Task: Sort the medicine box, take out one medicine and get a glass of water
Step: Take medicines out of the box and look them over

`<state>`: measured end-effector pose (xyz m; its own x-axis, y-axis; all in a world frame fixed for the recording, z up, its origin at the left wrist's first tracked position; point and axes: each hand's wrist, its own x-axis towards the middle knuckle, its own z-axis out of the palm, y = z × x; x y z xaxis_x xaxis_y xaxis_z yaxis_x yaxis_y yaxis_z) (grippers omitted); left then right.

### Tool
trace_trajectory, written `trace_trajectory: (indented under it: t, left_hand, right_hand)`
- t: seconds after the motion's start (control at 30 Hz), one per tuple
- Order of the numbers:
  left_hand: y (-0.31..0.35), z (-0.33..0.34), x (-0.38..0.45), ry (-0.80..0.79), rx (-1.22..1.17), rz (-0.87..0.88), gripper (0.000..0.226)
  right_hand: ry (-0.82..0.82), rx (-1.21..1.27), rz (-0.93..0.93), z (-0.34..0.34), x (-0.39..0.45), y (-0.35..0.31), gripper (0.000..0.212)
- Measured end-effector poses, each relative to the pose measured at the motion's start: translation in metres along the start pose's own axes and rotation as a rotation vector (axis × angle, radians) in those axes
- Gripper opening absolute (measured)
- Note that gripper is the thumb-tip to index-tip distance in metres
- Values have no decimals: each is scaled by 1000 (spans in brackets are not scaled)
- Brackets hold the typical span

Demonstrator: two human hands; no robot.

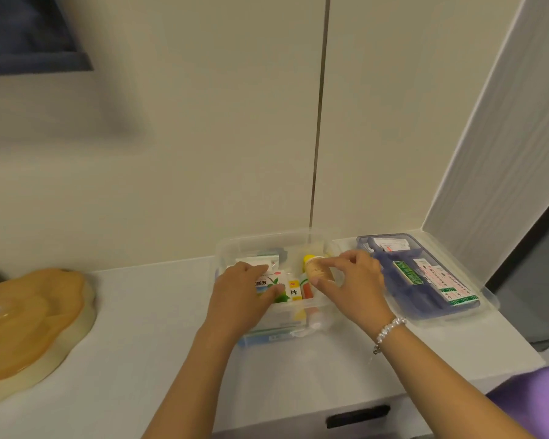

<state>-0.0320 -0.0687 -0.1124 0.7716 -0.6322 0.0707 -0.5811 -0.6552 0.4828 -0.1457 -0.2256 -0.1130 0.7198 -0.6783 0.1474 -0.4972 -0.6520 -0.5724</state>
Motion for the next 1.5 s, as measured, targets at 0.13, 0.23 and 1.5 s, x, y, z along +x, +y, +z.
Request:
trace_trajectory:
  t: [0.13,0.23,1.5]
  left_hand:
    - [-1,1,3,9,-14,-4,58]
    - [-2,-1,6,45,-62,16,46]
    - [103,24,-41,-12,-901,-109,18]
  right_hand:
    - [9,-19,-145,8,8,-5,37]
    - [-95,-50,-278,14,12,-10,41]
    - [-108,856,290,-96,-35,62,23]
